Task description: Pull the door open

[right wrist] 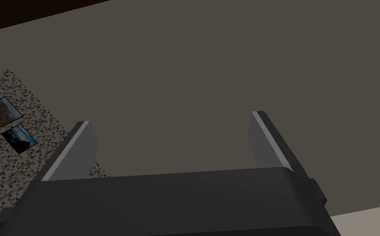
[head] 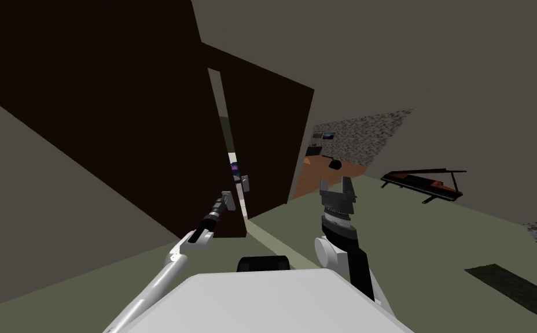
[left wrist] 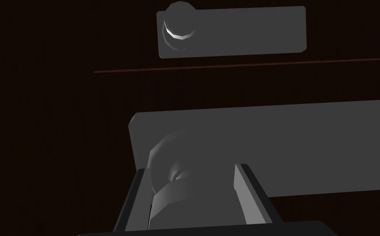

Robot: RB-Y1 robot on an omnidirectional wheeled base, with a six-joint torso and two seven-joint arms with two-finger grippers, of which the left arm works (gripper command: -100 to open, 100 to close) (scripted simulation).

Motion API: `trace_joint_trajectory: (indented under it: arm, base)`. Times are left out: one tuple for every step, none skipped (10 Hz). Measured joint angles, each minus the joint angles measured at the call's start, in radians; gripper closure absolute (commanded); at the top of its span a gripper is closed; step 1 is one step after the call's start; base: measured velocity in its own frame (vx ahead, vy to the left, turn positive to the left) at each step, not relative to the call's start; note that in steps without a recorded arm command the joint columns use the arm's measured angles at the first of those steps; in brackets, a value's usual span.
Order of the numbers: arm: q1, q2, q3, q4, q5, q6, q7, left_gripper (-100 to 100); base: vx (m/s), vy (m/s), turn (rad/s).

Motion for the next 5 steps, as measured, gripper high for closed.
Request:
trace_joint_trajectory:
  arm:
    - [0.009, 0.012, -0.017, -0.007, 0.000, -0.005, 0.011, 100]
    - [0.024, 0.025, -0.035, -0.017, 0.000, -0.011, 0.024, 100]
    - [0.035, 0.037, -0.052, -0.025, 0.000, -0.015, 0.038, 100]
    - [0.040, 0.050, -0.067, -0.030, 0.001, -0.022, 0.050, 100]
    - [0.045, 0.065, -0.081, -0.037, 0.002, -0.030, 0.063, 100]
  base:
    - [-0.210, 0.156, -0.146]
    - [-0.201, 0.164, -0.166]
    - [-0.207, 0.118, -0.161]
    - [-0.222, 0.115, -0.156]
    - [-0.207, 0.112, -0.108]
